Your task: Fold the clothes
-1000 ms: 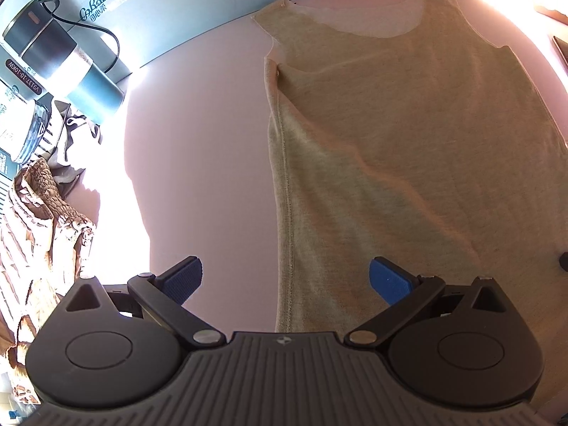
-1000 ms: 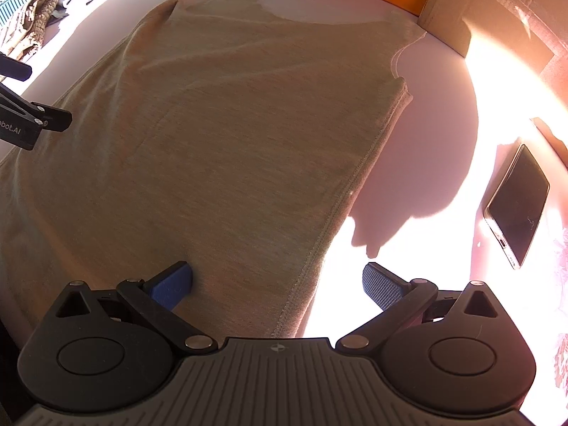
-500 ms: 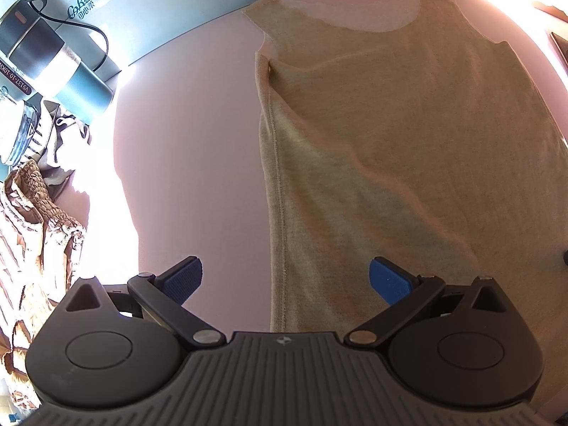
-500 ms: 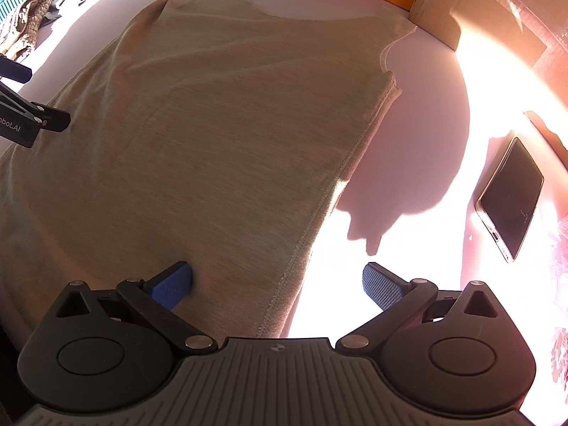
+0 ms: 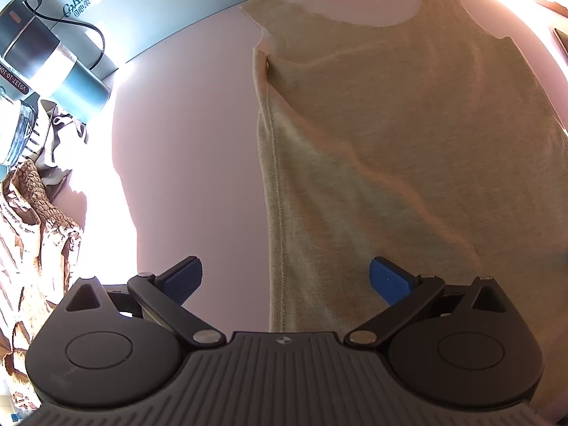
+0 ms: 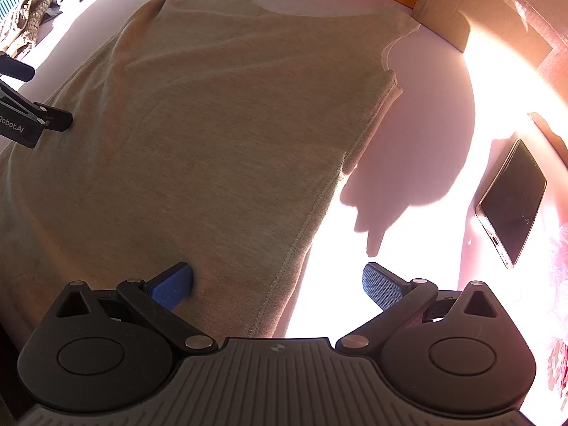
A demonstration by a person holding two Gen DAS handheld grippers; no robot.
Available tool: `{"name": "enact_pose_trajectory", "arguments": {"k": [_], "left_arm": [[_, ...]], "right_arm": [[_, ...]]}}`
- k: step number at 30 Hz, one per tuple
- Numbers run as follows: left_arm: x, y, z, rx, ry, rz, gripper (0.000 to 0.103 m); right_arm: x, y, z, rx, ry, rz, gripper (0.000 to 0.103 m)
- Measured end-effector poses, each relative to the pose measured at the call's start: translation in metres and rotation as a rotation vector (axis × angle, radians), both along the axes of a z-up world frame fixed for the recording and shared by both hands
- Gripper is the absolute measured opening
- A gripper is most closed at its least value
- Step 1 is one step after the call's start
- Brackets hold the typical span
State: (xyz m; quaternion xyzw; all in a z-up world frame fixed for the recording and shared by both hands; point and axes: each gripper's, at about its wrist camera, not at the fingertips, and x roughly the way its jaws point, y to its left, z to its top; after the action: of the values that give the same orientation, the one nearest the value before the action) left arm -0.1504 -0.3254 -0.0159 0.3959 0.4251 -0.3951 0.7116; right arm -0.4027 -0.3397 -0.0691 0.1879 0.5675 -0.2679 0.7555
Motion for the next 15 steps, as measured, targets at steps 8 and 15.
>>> {"name": "enact_pose_trajectory", "arguments": {"k": [8,15], "left_arm": [[0.003,-0.003,-0.002,0.005,0.011,-0.001,0.102],[0.013,-0.003,-0.002,-0.005,0.044,-0.004,0.102]], "right_arm": [[0.006,-0.005,0.000,0.017,0.015,0.031,0.103],[0.004,-0.010,0.007,-0.017,-0.012,0.015,0.103]]}}
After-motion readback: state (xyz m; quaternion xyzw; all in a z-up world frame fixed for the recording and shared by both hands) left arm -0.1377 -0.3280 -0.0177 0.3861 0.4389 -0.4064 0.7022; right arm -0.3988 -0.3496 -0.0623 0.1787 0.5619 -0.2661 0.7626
